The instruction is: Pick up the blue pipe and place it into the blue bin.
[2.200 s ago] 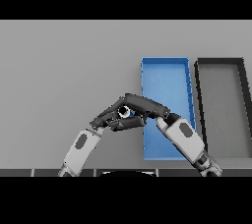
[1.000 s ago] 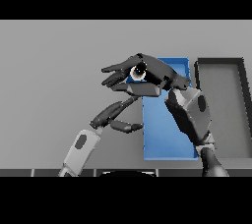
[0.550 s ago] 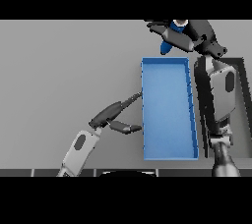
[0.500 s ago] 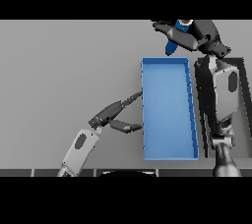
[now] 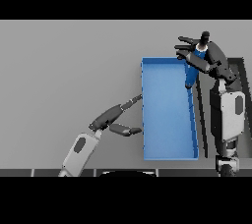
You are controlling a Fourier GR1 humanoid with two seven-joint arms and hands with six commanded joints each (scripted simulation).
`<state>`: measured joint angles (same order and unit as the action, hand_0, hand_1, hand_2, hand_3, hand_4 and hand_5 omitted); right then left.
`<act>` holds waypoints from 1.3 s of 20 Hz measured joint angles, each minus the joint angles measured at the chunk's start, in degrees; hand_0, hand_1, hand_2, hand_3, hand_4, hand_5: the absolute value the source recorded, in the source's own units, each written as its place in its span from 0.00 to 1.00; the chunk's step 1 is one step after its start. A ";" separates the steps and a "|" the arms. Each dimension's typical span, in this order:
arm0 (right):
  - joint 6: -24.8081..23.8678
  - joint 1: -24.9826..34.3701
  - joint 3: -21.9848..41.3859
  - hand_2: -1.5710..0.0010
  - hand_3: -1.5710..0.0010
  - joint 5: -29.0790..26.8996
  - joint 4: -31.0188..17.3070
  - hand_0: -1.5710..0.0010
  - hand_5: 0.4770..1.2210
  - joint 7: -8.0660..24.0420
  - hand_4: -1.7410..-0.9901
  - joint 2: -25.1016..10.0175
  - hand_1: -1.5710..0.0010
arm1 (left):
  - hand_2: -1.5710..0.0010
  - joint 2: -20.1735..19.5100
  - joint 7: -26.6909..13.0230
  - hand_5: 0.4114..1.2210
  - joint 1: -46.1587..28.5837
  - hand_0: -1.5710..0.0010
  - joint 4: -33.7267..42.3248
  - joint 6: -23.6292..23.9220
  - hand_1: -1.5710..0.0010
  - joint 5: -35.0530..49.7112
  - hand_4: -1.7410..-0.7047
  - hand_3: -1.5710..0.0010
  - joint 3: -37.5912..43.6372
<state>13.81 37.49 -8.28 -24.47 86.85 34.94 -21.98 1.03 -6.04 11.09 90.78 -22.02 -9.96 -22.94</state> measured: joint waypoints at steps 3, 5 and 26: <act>-4.74 -6.45 3.81 0.00 0.00 -0.16 2.44 0.00 1.00 0.00 0.00 -2.35 0.00 | 1.00 0.32 -1.07 0.02 0.20 1.00 0.24 0.37 1.00 0.01 0.83 1.00 0.06; -10.10 -9.11 8.12 0.00 0.04 0.30 2.28 0.00 1.00 0.00 0.00 -4.96 0.00 | 1.00 0.27 -1.14 0.01 0.34 1.00 -0.26 0.21 1.00 0.03 0.82 1.00 0.14; -21.68 -3.57 48.74 0.96 0.98 -11.79 -7.97 0.96 0.46 0.01 0.91 -28.29 0.96 | 1.00 -0.56 -0.50 0.02 -1.00 1.00 1.21 0.20 1.00 -0.05 0.83 1.00 -0.36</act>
<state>-7.87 33.92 40.46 -36.26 78.87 34.95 -50.26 0.48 -6.54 10.09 91.99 -21.82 -10.01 -23.30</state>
